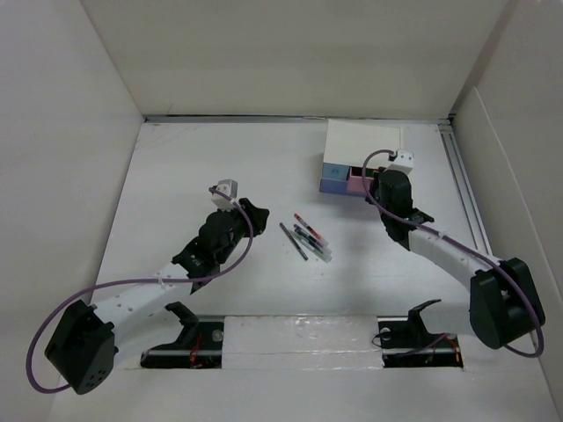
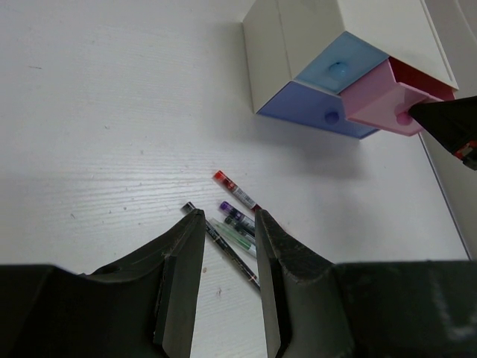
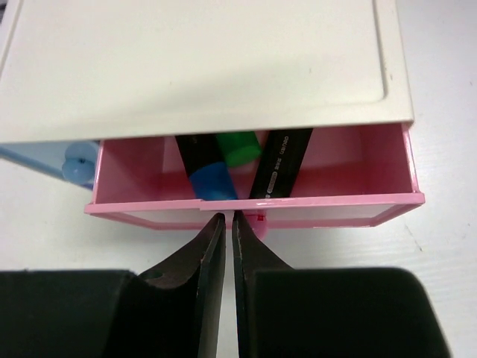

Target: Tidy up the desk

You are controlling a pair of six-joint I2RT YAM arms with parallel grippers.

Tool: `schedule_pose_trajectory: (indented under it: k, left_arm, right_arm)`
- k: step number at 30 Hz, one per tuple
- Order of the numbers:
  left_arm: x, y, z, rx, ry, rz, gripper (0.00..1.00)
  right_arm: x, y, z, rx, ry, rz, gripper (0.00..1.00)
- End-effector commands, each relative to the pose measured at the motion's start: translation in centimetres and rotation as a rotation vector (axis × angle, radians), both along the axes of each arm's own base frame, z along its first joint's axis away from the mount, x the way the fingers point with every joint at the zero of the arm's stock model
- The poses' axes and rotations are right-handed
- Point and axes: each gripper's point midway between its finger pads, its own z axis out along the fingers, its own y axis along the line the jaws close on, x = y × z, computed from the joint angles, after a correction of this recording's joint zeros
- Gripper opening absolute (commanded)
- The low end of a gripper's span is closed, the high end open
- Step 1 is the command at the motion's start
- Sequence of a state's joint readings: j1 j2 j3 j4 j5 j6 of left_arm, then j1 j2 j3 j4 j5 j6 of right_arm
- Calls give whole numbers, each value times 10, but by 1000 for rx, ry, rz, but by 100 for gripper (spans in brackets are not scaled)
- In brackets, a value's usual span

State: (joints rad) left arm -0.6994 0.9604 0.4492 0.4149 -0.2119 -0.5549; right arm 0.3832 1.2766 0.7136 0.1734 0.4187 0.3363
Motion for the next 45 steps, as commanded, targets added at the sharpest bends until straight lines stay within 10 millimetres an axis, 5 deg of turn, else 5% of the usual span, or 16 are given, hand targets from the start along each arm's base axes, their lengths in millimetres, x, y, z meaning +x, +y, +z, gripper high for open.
schedule_pose_trajectory:
  k: [1, 9, 20, 23, 24, 25, 27, 30, 34, 38, 45]
  left_arm:
    - [3, -6, 16, -29, -44, -14, 29]
    - [3, -5, 17, -28, -48, -12, 29]
    - [4, -5, 14, -22, -42, -10, 29]
    - [4, -6, 15, -24, -44, -12, 29]
    - [4, -6, 15, -25, -45, -15, 29]
    - [4, -6, 15, -25, -45, -15, 29]
    - [3, -6, 16, -26, -44, -16, 29]
    - [3, -7, 15, -28, -43, -22, 29]
    - [4, -8, 14, -25, -39, -22, 29]
    - [4, -6, 16, -27, -45, -11, 29]
    - [3, -5, 17, -28, -48, -15, 29]
  right_arm:
    - [26, 3, 29, 52, -133, -10, 14]
    - [54, 9, 41, 59, -187, -14, 14]
    - [71, 8, 20, 49, -170, -20, 14]
    - [63, 12, 22, 51, -159, 0, 20]
    - [52, 20, 25, 58, -153, 27, 34]
    - [50, 19, 36, 68, -179, 27, 35]
    - [28, 30, 31, 75, -171, 57, 46]
    - [17, 29, 5, 78, -124, 50, 49]
    - [25, 29, -45, 85, -15, 43, 48]
    - [38, 26, -64, 97, 15, 7, 42]
    - [54, 19, -66, 108, 12, -46, 41]
